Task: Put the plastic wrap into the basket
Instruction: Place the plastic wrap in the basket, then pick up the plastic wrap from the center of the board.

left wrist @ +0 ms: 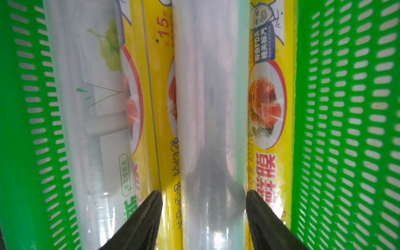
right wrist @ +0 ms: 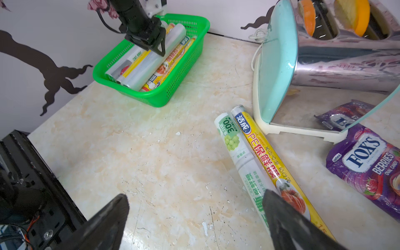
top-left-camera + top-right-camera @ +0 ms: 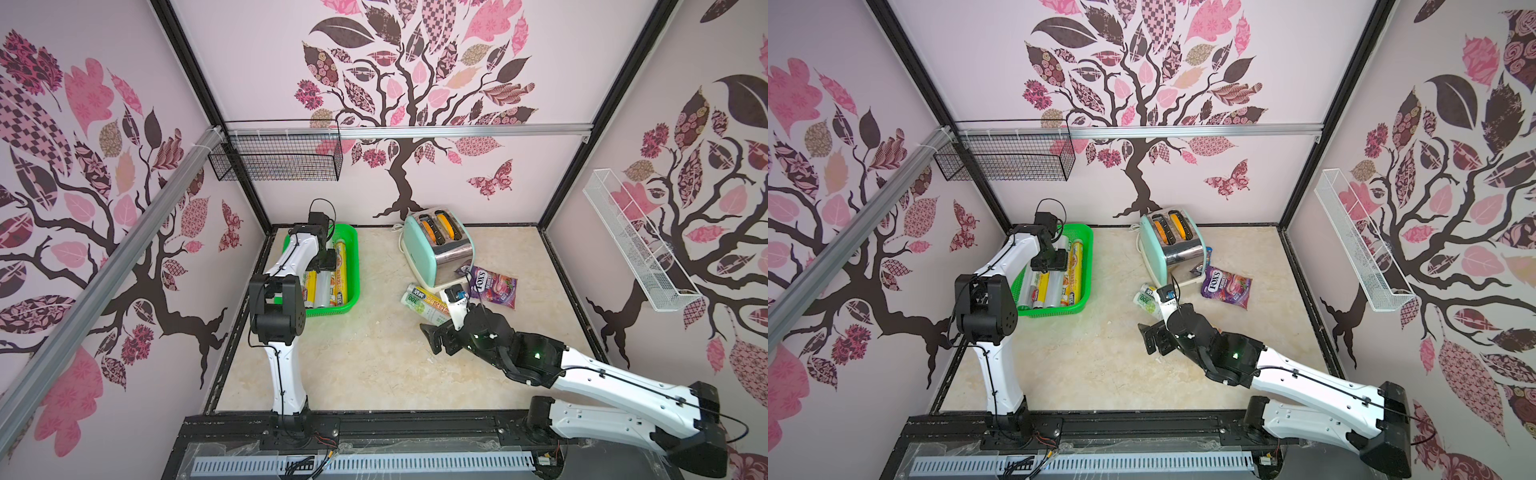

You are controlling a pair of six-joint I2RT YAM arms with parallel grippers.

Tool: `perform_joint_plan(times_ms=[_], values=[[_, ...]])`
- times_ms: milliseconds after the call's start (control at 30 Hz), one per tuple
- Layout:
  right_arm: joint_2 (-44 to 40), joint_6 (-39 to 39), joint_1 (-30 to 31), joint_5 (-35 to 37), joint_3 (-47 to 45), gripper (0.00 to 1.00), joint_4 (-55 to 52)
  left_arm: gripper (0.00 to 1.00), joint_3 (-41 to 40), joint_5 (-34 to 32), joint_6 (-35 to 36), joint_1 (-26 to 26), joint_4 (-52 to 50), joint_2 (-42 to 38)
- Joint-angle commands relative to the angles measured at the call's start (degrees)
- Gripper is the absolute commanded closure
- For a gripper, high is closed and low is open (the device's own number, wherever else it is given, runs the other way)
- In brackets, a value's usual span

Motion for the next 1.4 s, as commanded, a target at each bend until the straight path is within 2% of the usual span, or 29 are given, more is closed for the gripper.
perform_joint_plan(times_ms=[0,67,133,367,500,600,667,800,933,1200,1367], values=[[3.71,-3.92,-2.79,-6.86,3.94,0.01,-6.62,0.34,-1.36,-1.99,-0.34,0.20,0.41,-3.85],[6.01,-4.19,-8.22,-17.49,4.33,0.01,-8.36,0.34,-2.61,-1.25,0.22,0.19,0.42,-6.34],[8.20,-4.22,-12.74,-23.41,4.08,0.01,-8.95,0.33,-4.47,1.34,1.27,0.16,0.55,-9.33],[15.10,-6.39,-18.39,-19.97,4.80,0.04,-10.55,0.28,-16.09,10.06,5.00,0.60,0.67,-23.14],[19.36,-5.29,-21.39,-16.66,5.06,0.06,-10.02,0.23,-20.98,18.28,11.49,0.59,-3.90,-29.68],[21.68,-5.31,-22.36,-14.60,3.55,0.06,-7.71,0.21,-23.96,21.98,13.77,0.63,-7.68,-33.99],[23.50,-4.97,-24.12,-15.81,3.06,0.06,-7.04,0.19,-26.90,24.11,14.57,0.68,-7.96,-37.55],[25.85,-2.51,-28.95,-23.33,2.26,0.06,-6.23,0.16,-30.43,27.24,16.24,0.72,-8.78,-43.85],[28.23,-4.30,-29.30,-28.04,2.58,0.08,-7.06,0.15,-32.24,29.31,18.26,0.69,-10.25,-47.86],[35.40,-5.96,-29.22,-40.29,4.89,0.22,-9.99,0.14,-35.04,28.92,18.31,0.74,-10.58,-50.40],[40.23,-5.72,-28.12,-45.82,6.05,0.28,-9.41,0.14,-35.95,29.63,17.96,0.72,-10.87,-51.19]])
